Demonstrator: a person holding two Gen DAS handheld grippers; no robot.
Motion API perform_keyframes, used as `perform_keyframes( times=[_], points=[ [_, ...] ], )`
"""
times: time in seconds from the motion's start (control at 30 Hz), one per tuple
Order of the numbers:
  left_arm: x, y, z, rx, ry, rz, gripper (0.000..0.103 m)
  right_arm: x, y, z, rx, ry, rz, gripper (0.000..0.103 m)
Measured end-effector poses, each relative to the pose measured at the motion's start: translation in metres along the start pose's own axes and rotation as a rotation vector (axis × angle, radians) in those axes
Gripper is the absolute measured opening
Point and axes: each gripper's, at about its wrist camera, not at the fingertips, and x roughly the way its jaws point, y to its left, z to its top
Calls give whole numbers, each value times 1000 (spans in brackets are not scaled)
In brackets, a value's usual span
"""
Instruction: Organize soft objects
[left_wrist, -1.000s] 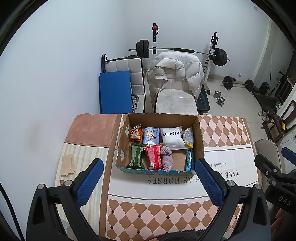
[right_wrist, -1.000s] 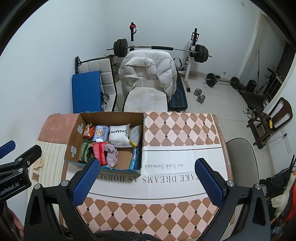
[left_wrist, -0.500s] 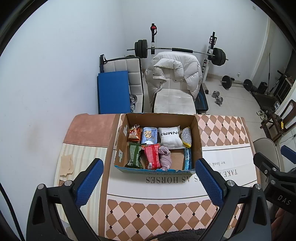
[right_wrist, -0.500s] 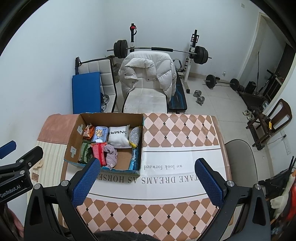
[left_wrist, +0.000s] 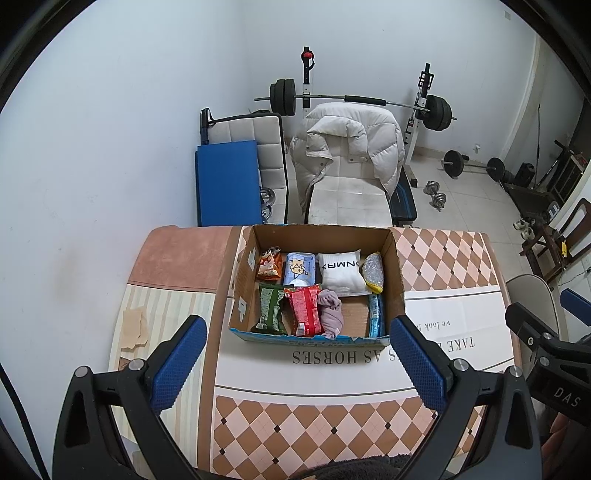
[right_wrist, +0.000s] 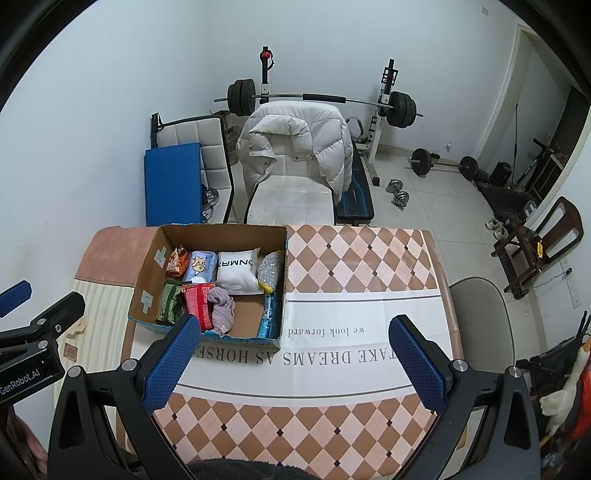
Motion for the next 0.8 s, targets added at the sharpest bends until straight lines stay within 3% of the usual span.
perform_keyframes(
  times=[0.8],
  points=[
    [0, 0, 0, -3, -3, -3, 102, -5, 2, 0, 7, 0, 3, 103]
  ],
)
